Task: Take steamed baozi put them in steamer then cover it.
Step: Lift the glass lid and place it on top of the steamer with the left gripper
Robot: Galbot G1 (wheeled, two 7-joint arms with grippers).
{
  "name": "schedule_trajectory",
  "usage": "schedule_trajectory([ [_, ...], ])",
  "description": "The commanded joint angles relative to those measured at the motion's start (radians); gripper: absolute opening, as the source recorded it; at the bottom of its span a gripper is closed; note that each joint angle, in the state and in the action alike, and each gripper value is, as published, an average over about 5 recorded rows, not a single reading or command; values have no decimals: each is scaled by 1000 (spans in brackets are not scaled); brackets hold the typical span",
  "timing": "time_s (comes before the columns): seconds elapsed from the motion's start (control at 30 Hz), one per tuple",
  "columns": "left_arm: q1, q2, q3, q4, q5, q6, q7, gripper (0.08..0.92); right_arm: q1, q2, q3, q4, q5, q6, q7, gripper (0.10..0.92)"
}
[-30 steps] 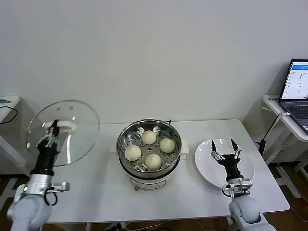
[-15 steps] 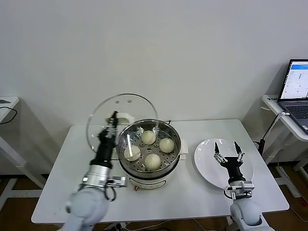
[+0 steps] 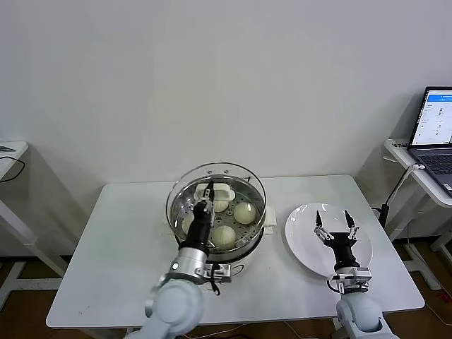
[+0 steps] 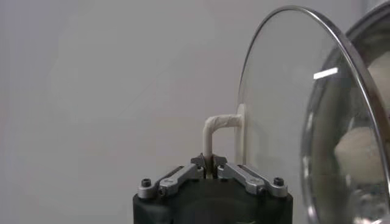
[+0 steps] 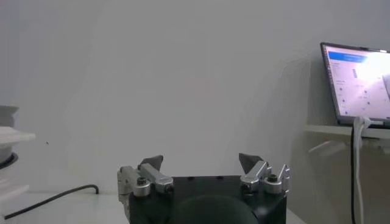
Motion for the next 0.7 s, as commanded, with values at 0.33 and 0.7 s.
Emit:
schedule_trajectory([
  [0.33, -35, -100, 71, 138, 133, 75, 49, 181, 4, 9, -1, -20, -14, 1, -4, 823],
  [0.7, -38, -110, 47, 168, 134, 68, 32, 181, 9, 13, -7, -26, -20, 0, -6, 823],
])
